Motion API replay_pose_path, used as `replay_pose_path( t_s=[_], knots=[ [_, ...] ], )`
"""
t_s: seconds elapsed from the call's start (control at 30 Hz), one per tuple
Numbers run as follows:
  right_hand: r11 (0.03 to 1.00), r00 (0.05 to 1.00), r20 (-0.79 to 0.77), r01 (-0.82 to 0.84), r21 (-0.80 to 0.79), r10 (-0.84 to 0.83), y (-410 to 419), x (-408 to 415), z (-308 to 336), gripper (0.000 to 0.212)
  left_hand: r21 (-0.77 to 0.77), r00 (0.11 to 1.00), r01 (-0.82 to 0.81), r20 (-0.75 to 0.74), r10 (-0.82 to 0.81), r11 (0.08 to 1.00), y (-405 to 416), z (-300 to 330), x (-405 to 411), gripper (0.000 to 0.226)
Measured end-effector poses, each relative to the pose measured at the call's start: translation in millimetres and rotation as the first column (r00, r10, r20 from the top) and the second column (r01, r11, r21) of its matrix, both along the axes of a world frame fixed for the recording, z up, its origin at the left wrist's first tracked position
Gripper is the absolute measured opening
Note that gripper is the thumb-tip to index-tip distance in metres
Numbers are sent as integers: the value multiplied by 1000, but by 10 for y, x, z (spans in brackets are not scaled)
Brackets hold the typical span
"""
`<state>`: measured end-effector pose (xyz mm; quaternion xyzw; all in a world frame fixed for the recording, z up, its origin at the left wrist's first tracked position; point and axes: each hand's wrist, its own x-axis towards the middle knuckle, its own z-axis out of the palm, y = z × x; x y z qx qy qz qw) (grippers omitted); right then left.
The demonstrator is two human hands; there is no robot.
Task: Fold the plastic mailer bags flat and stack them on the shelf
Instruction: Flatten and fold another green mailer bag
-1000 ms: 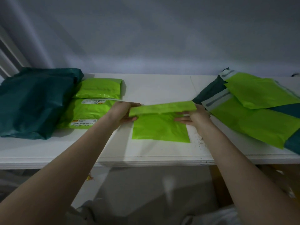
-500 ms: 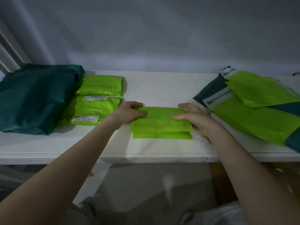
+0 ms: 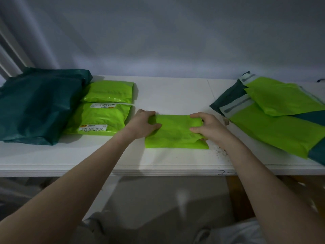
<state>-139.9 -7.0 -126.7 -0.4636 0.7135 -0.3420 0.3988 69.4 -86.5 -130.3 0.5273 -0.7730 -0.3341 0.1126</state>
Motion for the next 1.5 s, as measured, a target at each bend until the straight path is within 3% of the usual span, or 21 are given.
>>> replay_pose_path(
  t_s=[0.13,0.27,0.5,0.67,0.8,0.87,0.93,1.03,1.1,1.23,1.4,1.5],
  knots=[
    [1000,991,-133,-17,-1,16,-18,-4,-32,53,-110,993,44,112,-31,993,34,20,-1,64],
    [996,897,-433,-78,51,92,-25,4,-27,60,-178,967,98,249,-51,979,62,0,-8,64],
    [966,864,-458,-112,231,210,-9,-34,25,70,-121,897,174,430,-106,977,59,54,14,60],
    [969,899,-392,-118,216,196,54,-18,115,60,-90,911,181,391,-133,979,93,115,4,64],
    [982,824,-546,57,-180,-148,66,143,156,42,-335,930,191,363,-61,923,199,77,-41,63],
    [972,758,-641,-40,-230,-121,47,286,111,42,-455,941,213,334,-56,865,230,16,-84,58],
    [964,679,-734,-185,-193,-16,16,435,3,49,-504,947,241,311,-86,829,247,-49,-118,68],
    [958,620,-776,-278,-73,120,-14,610,-156,60,-444,913,322,381,-149,836,254,-199,-117,79],
    [956,607,-770,-292,12,195,-9,654,-260,54,-375,900,336,399,-177,864,261,-265,-111,75],
    [954,597,-777,-300,16,200,-6,633,-280,52,-317,907,318,376,-189,894,273,-247,-124,51],
    [950,554,-799,-305,65,232,6,596,-253,54,-304,914,287,369,-166,908,311,-230,-149,50],
    [964,585,-776,-238,115,237,-34,532,-251,54,-303,942,231,309,-134,925,301,-274,-193,50]
  ],
)
